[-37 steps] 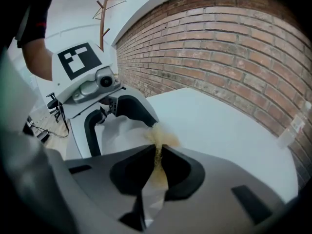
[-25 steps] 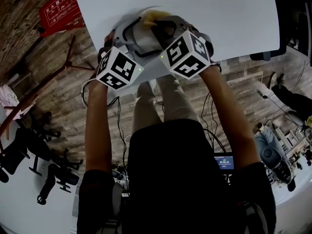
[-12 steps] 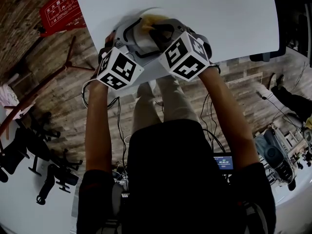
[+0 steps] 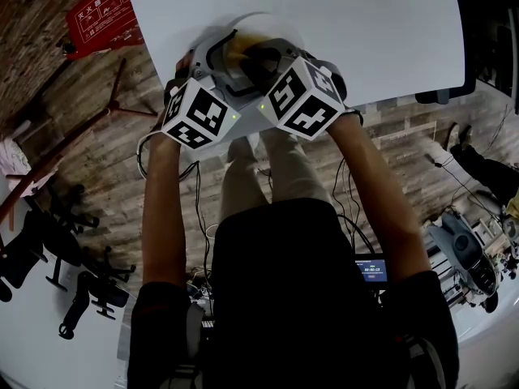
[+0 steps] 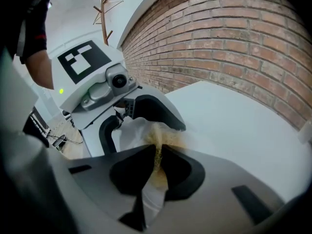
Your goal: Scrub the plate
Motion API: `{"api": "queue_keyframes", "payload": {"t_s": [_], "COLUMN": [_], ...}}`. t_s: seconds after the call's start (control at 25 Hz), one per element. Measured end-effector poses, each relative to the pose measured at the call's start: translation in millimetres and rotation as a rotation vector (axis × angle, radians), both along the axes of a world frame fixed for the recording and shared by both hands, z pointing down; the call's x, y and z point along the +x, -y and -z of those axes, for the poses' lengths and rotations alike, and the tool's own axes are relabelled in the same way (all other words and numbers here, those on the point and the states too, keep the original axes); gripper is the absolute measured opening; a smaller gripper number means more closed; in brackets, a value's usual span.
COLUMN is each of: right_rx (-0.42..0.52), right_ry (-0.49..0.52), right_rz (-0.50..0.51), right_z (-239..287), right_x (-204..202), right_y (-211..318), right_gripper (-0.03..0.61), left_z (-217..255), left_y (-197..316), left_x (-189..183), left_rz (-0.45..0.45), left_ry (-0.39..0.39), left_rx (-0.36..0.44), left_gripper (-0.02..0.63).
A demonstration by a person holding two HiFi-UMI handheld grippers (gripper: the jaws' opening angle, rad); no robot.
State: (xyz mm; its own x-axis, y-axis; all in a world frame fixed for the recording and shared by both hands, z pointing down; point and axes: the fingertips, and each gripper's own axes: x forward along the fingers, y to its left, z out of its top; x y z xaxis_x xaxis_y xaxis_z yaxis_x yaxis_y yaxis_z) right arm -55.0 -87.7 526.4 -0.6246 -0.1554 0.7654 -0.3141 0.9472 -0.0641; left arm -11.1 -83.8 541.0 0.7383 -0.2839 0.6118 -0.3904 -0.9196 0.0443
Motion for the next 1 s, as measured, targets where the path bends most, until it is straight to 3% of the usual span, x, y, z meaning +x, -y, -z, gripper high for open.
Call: {"api": "queue_keyframes", "payload": {"t_s": [1.0], "right_rx": [-0.004], "right_ry": [0.014], "right_rz": [0.037], "right_z": [1.1], "right_x": [-1.2], "right_y": [-8.6], "right_gripper": [0.054], "left_z": [0.6], "left_y": [-1.0], "left_x": [-1.6], "left_rz": [0.0], "left_ry": [-0.001], "left_rx": [-0.001], "left_gripper": [0.482]}}
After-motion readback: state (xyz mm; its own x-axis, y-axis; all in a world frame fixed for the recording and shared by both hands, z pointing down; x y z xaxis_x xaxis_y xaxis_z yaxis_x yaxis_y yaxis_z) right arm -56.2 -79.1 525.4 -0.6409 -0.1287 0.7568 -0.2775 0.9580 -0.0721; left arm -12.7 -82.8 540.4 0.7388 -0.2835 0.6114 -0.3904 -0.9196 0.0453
